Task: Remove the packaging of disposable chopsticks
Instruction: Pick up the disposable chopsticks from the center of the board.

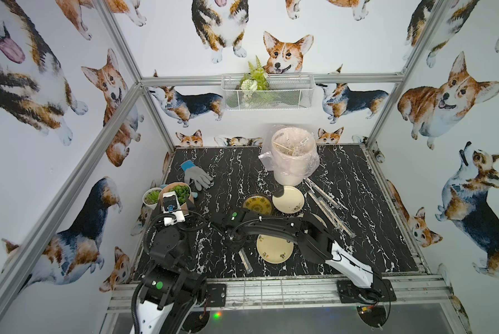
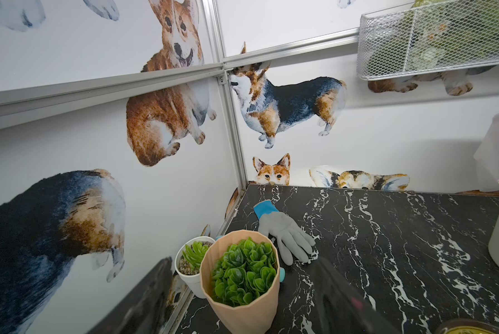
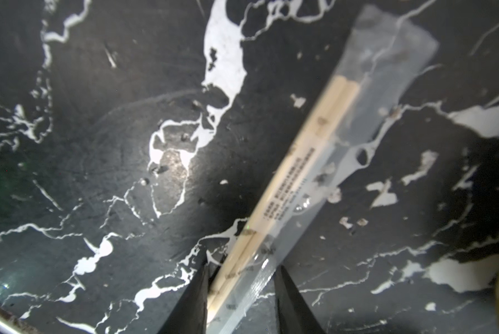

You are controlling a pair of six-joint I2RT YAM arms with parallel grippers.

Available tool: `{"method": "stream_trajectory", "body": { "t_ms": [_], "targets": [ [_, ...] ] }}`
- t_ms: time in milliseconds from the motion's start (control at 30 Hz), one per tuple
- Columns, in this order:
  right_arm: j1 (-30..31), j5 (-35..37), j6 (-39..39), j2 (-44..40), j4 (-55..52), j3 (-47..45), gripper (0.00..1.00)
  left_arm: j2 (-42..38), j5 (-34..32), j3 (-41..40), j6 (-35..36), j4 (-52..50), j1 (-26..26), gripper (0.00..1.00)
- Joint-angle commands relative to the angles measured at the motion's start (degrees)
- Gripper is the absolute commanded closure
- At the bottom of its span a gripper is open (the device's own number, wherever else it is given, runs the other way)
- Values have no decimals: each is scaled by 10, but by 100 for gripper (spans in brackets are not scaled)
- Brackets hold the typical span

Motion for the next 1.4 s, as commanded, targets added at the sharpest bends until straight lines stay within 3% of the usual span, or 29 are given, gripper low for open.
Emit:
{"method": "stream_trajectory", "body": {
  "t_ms": [0,267,533,1167,1367],
  "targets": [
    [0,44,-6,12,-51,-8,70,-5,0,2,-2,12,1,21],
    [-14,31,-13,2,-39,-35,86,25,13,17,-23,19,1,21],
    [-35,-34,-2,-36,19,-73,100,51,29,37,-36,5,1,20],
    [-81,-142,54,-224,249,-256,100,151,117,80,-47,25,1,19],
    [-128,-196,121,-364,417,-383,100,174,221,89,-54,40,1,19]
  ]
}}
